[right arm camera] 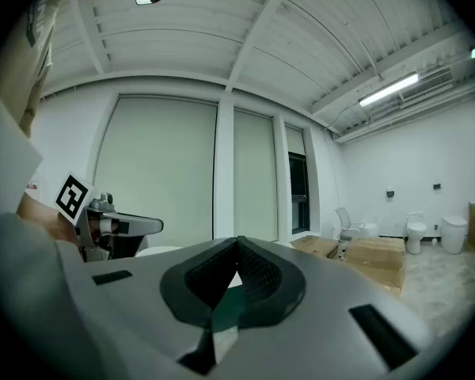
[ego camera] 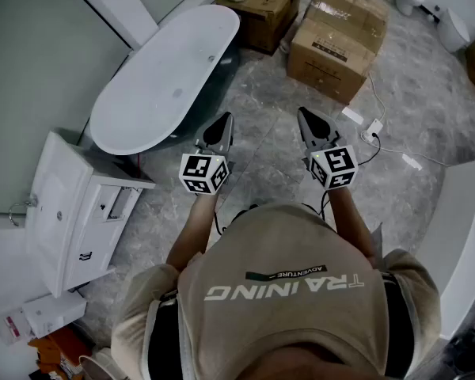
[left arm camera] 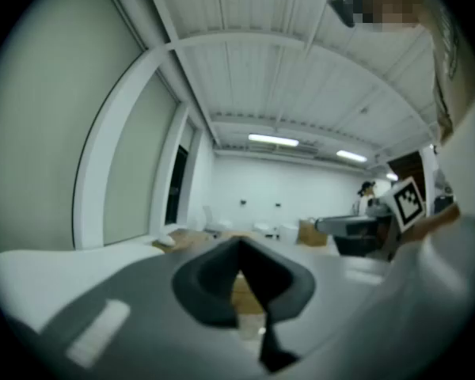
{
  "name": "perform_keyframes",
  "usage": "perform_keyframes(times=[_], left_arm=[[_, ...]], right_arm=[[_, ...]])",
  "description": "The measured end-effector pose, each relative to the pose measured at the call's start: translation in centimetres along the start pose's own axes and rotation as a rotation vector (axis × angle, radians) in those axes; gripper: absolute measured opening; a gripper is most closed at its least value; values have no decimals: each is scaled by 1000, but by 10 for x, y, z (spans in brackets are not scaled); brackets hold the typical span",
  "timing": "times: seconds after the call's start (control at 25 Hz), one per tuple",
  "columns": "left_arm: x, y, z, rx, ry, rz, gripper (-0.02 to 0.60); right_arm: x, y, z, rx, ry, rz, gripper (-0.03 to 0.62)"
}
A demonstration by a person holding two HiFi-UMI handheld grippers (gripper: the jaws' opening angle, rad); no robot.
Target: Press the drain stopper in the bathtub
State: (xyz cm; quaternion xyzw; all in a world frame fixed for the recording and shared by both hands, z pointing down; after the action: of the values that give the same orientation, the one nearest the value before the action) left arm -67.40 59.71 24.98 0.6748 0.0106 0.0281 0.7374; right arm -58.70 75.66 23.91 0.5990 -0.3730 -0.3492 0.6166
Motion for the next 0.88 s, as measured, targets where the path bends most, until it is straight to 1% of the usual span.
perform_keyframes(times=[0.28,0.44,0.52,0.64,0.76,0.88], left_arm=[[-22,28,21,-16,56,40,2],[-19,43,29,-31,93,62,2],[-16,45,34,-39,98,61,2],[3,48,47,-66,85,50,2],[30,56,52,-107,57,51,2],[58,56,51,-104,59,67,2]], right_arm=[[19,17,32,-2,22,26,12],[21,27,35,14,54,44,12],[24,28,32,16,67,51,12],[37,27,20,8,72,78,12],[51,33,6,-11,34,116,12],[69,45,-13,4,11,132,12]])
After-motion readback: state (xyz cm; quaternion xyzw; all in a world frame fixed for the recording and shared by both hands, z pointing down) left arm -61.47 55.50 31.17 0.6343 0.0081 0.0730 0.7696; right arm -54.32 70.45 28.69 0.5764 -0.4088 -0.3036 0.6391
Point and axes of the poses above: the fingertips, and each gripper's own axes: x forward along the fingers, z to its left, y out of its underside, the point moved 1 cm from there along -x, backward along the fingers, and after that the axes turned 3 degrees about -z, right-handed, at the moved point
